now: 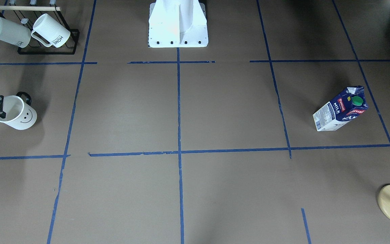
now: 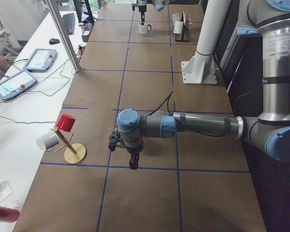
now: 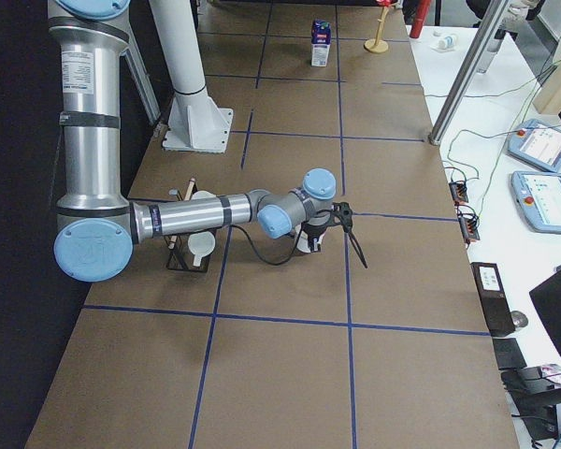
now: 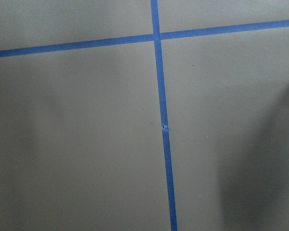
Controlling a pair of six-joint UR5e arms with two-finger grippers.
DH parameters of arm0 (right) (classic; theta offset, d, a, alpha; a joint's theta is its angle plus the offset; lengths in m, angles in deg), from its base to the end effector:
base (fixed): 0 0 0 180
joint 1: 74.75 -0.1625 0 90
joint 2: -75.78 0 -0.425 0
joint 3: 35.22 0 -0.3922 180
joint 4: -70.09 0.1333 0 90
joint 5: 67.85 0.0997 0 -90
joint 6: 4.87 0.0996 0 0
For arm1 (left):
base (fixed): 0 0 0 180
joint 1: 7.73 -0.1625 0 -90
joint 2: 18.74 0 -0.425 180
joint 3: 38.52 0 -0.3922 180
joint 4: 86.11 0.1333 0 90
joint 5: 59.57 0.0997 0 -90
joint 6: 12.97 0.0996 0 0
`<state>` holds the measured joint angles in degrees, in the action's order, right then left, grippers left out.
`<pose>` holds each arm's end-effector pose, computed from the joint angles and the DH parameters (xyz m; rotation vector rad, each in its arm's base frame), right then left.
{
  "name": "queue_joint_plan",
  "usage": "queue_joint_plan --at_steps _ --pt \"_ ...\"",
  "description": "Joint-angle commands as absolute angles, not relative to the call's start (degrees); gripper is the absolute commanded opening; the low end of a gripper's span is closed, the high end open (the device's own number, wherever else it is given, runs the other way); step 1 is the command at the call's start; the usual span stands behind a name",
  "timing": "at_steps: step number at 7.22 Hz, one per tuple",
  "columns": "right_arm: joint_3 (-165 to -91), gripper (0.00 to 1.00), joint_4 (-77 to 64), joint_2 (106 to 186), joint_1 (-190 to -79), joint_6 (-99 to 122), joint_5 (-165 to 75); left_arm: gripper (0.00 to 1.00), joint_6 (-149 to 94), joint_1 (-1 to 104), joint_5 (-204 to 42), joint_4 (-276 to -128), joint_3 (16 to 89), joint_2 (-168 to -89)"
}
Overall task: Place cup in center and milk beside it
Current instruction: 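Carry the white mug with the right gripper to the table center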
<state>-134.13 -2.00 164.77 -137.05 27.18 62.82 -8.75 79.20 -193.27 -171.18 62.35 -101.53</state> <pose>-0.1799 -0.4898 0.5401 0.0567 -0.8340 -0.1009 -0.0410 -0.4390 0.6333 -0.0134 0.7633 0.1125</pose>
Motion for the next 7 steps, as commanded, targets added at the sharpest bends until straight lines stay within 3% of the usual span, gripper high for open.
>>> queue_joint_plan --at_steps 1,4,7 --pt "-136.9 0.00 -16.3 152.3 -135.3 34.0 62.3 1.00 -8.8 79.2 -193.3 -171.2 62.4 -101.5" --pt "-134.1 0.00 -17.4 139.4 -121.3 46.0 53.0 1.00 -8.8 79.2 -193.5 -171.3 62.6 -101.5" --pt "-126.7 0.00 -16.9 129.0 -113.4 51.4 44.9 1.00 -8.8 79.2 -193.5 -171.3 62.6 -101.6"
